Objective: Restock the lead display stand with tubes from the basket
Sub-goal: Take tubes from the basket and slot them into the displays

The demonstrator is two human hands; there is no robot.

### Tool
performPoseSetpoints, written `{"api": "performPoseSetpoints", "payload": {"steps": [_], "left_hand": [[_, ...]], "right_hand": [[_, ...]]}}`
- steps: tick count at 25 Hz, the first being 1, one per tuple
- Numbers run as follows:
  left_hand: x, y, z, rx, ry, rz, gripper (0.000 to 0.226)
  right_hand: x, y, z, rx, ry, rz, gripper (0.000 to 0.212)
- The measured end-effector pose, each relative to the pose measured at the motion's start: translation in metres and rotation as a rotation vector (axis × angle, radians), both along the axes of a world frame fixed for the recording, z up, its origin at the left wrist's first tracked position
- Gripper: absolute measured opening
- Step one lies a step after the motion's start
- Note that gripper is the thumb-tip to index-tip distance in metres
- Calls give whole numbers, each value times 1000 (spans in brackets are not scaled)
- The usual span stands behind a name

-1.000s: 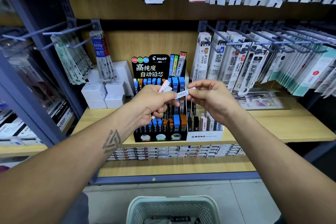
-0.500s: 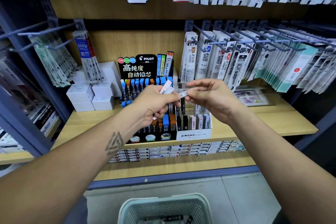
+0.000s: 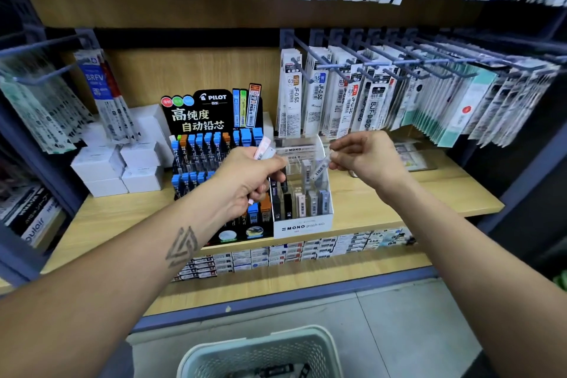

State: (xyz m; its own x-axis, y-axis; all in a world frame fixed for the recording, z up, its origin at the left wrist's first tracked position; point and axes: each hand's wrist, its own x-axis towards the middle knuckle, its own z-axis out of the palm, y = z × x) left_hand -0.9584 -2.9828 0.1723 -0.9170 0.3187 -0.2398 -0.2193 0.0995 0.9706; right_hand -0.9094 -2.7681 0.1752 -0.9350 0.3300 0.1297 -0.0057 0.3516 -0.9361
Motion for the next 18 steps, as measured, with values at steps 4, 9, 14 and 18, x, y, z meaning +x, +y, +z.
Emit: {"api": "performPoseSetpoints", "payload": {"steps": [4, 9, 14, 18], "left_hand": [[-2, 6, -2, 9, -16, -16, 6], [-7, 8, -2, 10, -10, -13, 6], [-8, 5, -1, -12, -8, -11, 7], [-6, 4, 2, -13, -4, -26, 8]], "right_hand": [[-7, 7, -1, 151, 18, -63, 12], [-18, 6, -4, 422, 26, -57, 12], [-25, 0, -3, 449, 6, -12, 12], [-24, -2, 8, 435, 23, 21, 12]]}}
